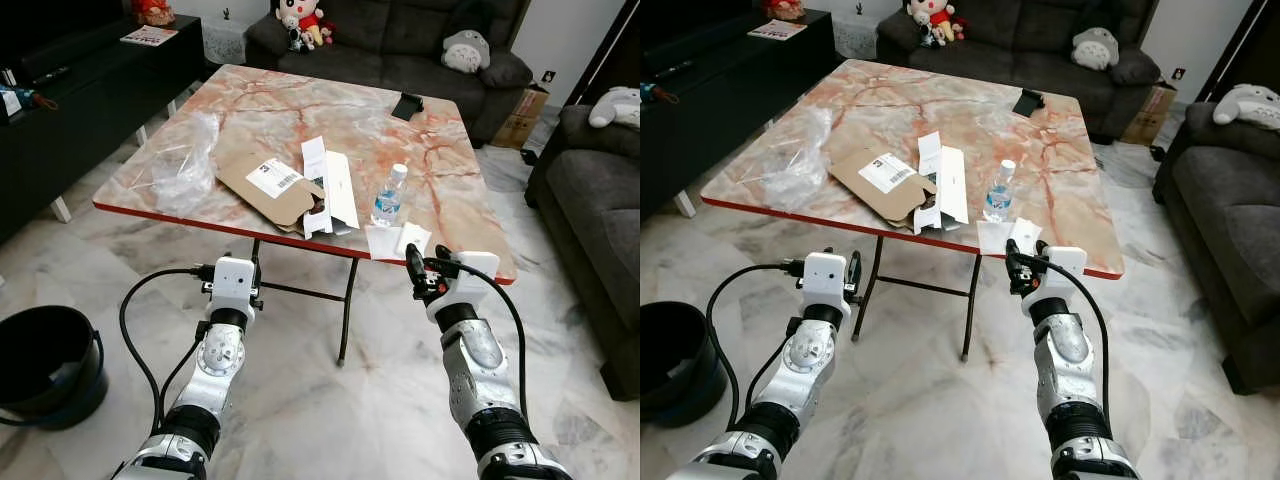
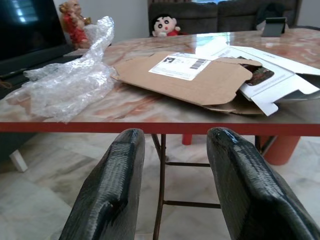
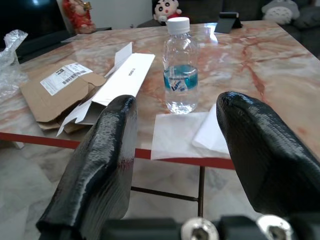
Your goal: Picking trash to rubbish bin
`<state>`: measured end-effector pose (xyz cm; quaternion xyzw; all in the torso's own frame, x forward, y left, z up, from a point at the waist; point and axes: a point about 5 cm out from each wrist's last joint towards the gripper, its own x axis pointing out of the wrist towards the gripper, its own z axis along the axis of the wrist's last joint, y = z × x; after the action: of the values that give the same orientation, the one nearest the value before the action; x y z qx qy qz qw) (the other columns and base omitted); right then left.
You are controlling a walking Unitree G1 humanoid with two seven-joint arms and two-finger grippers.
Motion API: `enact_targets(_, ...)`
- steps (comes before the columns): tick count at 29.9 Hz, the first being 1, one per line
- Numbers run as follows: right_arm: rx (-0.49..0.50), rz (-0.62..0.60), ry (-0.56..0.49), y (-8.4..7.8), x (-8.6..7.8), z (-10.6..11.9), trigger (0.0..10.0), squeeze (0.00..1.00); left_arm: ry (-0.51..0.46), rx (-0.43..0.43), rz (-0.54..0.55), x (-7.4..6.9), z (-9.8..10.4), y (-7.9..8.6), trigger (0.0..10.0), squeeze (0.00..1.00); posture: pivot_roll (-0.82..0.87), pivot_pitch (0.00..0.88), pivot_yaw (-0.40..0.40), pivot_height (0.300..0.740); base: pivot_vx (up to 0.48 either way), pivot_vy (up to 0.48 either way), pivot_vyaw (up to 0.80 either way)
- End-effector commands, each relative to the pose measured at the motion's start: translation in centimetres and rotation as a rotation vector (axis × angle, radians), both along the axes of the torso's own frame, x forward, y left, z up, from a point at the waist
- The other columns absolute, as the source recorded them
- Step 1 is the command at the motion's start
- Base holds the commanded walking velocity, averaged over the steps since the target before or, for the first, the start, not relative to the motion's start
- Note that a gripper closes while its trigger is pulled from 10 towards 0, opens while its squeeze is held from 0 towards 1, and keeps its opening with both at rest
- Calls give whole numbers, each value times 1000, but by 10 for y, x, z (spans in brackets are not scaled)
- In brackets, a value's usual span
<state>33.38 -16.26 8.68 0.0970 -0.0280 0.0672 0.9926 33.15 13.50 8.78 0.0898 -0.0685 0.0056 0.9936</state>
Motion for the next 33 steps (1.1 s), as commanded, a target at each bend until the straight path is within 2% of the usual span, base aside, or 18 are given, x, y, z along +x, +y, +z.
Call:
enact_targets(1,-2,-4,-13,-2,2,5,10000,0,-3,7,-22,2,3,-5,10000,0,143,0,-126,740,0,-274,0)
enact_targets(5,3,7,-7,0,2,4,10000,0,-6,10,-26,2,4,-6,10000,0,147,0,-127,740,0,-269,0)
enact_targets(10,1,19,-4,3,2,4,10000,0,-12,15,-26,3,6,-4,10000,0,147,0,-127,740,0,-307,-800)
enact_targets(21,4,23,-8,3,2,5,10000,0,-18,9,-36,5,9,-5,10000,0,147,0,-136,740,0,-324,0)
enact_targets(33,4,34,-15,6,3,8,10000,0,-22,-9,-87,6,12,-11,10000,0,146,0,-141,740,0,0,0)
